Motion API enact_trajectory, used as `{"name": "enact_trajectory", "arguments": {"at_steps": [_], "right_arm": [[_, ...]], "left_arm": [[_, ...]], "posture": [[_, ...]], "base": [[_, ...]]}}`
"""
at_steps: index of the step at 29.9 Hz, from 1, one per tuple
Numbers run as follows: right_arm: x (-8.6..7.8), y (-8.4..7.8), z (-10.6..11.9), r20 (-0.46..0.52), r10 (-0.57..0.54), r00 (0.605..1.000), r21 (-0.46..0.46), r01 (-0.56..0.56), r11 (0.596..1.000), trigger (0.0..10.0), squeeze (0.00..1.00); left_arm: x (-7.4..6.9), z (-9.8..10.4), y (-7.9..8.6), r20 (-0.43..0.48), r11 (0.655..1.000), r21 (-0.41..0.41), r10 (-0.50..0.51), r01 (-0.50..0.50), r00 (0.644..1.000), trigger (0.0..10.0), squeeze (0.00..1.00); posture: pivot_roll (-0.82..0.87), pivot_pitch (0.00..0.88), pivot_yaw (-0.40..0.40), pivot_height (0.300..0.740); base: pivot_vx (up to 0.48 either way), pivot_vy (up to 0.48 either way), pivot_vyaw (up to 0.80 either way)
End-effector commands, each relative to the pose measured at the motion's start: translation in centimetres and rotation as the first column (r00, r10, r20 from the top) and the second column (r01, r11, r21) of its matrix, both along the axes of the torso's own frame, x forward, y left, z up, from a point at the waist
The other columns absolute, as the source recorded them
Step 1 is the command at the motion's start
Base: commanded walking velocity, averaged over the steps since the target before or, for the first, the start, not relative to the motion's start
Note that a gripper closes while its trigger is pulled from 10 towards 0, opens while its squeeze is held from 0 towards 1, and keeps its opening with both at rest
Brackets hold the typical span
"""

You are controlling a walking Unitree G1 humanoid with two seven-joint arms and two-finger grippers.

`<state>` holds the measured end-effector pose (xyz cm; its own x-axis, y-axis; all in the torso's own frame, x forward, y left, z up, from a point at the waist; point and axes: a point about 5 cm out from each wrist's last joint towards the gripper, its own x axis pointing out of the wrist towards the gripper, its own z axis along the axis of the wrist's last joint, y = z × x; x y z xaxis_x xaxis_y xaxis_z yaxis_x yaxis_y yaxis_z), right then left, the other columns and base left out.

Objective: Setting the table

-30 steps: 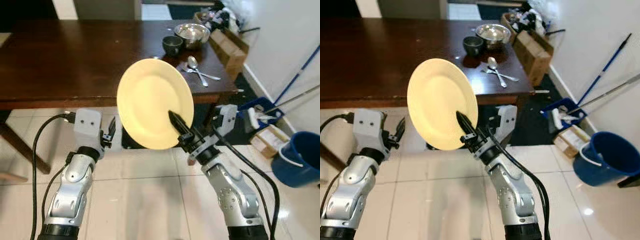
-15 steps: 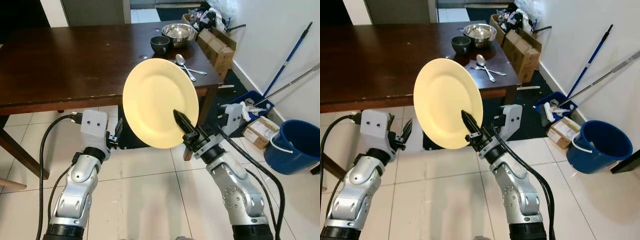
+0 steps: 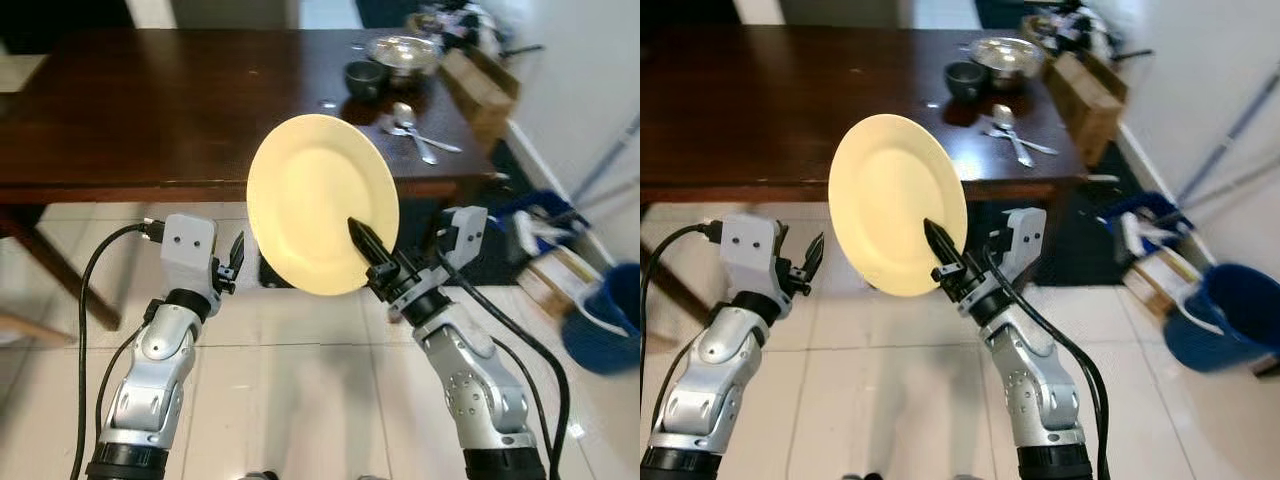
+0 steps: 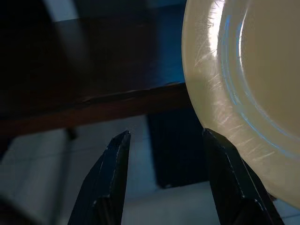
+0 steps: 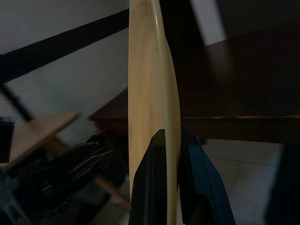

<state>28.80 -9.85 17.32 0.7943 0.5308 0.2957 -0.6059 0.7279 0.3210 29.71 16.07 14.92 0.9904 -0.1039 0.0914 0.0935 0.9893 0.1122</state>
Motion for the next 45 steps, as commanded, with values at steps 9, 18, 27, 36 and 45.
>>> {"name": "enact_trajectory", "arguments": {"at_steps": [9,18,27,36,45], "right_arm": [[0.02,-0.12,0.18,0.008,-0.006,1.000,0.012,0.006,1.000,10.0,0.00],[0.12,-0.17,0.25,0.009,-0.012,1.000,0.014,0.011,1.000,10.0,0.00],[0.10,-0.22,0.20,0.008,-0.016,1.000,0.018,0.016,1.000,10.0,0.00],[0.07,-0.16,0.16,0.007,-0.015,1.000,0.021,0.015,1.000,10.0,0.00],[0.04,-0.07,0.14,0.007,-0.015,1.000,0.022,0.015,1.000,10.0,0.00]], "left_arm": [[-0.22,-0.75,-0.04,-0.032,1.000,0.013,0.006,-0.005,0.999,10.0,0.00],[-0.16,-0.72,-0.05,-0.031,1.000,0.013,0.005,-0.005,1.000,10.0,0.00],[-0.18,-0.73,-0.08,-0.033,1.000,0.016,0.005,-0.004,0.999,10.0,0.00],[-0.17,-0.77,-0.05,-0.038,1.000,0.020,0.005,-0.004,0.999,10.0,0.00],[-0.17,-0.79,0.01,-0.042,1.000,0.024,0.004,-0.003,0.999,10.0,0.00]], "posture": [[-0.12,0.000,0.044,0.740],[-0.12,0.000,0.046,0.740],[-0.12,0.000,0.047,0.740],[-0.12,0.000,0.050,0.740],[-0.12,0.000,0.055,0.740]], "base": [[0.000,0.000,0.78],[0.000,0.000,0.78],[0.000,0.000,0.78],[0.000,0.000,0.78],[0.000,0.000,0.78]]}}
